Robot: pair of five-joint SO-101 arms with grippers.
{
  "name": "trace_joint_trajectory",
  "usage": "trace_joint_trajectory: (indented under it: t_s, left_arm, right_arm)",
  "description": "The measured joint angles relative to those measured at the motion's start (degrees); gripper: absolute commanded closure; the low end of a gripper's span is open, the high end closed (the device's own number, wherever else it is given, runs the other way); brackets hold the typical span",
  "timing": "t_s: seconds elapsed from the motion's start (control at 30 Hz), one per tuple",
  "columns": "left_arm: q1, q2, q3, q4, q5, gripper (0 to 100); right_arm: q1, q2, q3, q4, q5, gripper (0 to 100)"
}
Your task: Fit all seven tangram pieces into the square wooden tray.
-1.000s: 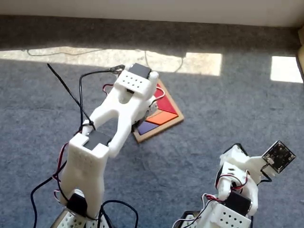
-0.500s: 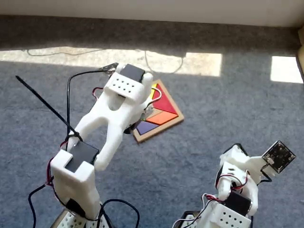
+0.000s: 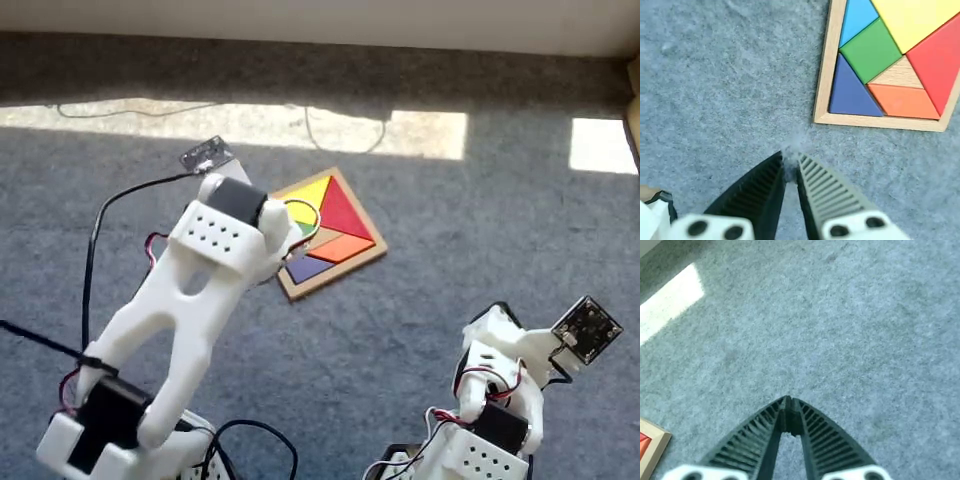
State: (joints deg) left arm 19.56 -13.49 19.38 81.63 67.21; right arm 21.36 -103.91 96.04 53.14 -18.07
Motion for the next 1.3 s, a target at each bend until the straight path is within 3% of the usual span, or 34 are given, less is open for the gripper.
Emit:
trace_joint_trajectory:
  t_s: [0.33, 0.77, 0.93, 1.3]
  left_arm:
    - [0.0, -24.0, 21.9, -18.6, -0.7, 99]
    - [0.0, -48.2, 53.5, -52.6, -30.2, 99]
    - [-0.1, -57.4, 63.8, -62.2, -42.1, 99]
    - [-0.1, -76.0, 76.4, -70.7, -49.4, 99]
  right_arm:
    - [0.0, 0.0, 0.0, 0.0, 0.0, 98.8]
    - [0.0, 0.0, 0.0, 0.0, 0.0, 98.8]
    - [0.0, 0.0, 0.0, 0.0, 0.0, 98.8]
    - [0.0, 0.0, 0.0, 0.0, 0.0, 98.8]
